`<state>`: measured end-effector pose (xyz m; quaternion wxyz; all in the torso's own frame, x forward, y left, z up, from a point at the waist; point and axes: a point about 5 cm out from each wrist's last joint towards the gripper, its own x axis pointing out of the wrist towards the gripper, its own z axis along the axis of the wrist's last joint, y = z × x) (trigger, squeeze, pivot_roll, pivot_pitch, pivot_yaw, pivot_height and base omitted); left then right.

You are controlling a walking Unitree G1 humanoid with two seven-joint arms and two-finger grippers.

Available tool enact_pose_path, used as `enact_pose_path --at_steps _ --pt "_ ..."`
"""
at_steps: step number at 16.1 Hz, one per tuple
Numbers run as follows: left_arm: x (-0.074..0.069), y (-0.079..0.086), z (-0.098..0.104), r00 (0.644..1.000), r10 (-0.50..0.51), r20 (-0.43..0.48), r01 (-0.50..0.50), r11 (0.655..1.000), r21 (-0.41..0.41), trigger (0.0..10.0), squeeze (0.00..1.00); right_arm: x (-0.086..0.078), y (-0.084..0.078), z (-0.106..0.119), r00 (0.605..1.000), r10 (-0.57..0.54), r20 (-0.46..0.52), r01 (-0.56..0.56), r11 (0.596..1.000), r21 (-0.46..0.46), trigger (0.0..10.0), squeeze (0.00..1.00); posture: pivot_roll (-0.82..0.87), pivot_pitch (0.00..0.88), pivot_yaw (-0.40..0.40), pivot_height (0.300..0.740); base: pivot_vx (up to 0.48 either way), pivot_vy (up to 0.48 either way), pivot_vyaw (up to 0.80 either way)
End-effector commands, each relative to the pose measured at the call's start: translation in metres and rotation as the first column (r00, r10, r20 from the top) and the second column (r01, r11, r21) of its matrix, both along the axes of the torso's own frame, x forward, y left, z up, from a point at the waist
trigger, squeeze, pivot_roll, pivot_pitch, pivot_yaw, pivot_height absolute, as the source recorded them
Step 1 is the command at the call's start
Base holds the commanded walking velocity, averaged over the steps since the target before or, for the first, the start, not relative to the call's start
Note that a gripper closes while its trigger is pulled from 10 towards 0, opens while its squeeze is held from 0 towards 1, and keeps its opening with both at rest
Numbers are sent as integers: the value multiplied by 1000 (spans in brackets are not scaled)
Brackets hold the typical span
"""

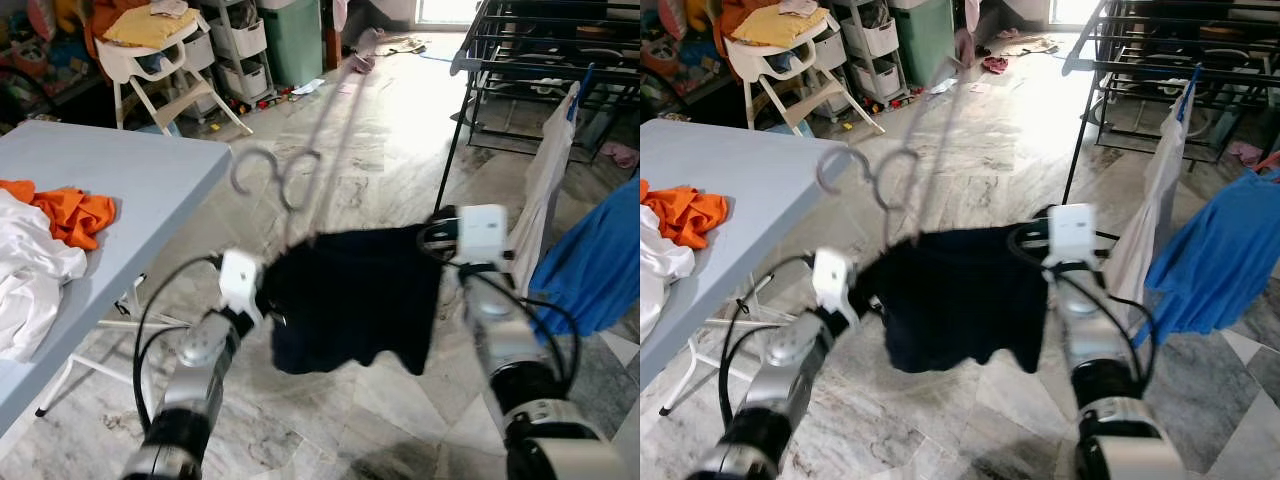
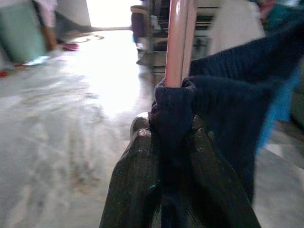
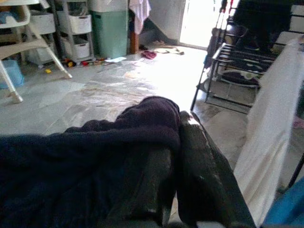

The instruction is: Hang hanger

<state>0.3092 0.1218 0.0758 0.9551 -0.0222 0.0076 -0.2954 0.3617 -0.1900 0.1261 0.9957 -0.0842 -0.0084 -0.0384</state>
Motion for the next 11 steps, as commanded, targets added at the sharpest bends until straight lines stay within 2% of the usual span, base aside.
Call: enact_pose_path --at_steps 1,3,4,7,11 --pt "0 7 12 998 -19 56 19 1000 -16 10000 0 8 -1 12 1000 -22 16 21 999 37 10000 0 -181 0 144 740 0 0 0" --pt "-9 1 17 992 -117 55 120 992 -49 10000 0 13 -2 10 999 -34 -31 37 995 97 10000 0 -169 0 146 740 0 0 0" --pt "-15 0 14 984 -174 39 175 984 -31 10000 0 16 -2 13 998 -43 -36 47 991 128 10000 0 -165 0 147 740 0 0 0" --pt "-30 3 3 960 -279 -31 279 960 -26 10000 0 22 -8 21 995 -91 -31 94 988 124 10000 0 -159 0 150 740 0 0 0" --pt "-51 15 -28 925 -339 -173 355 932 72 10000 0 26 -18 31 992 -122 -9 123 987 108 10000 0 -165 0 154 740 0 0 0"
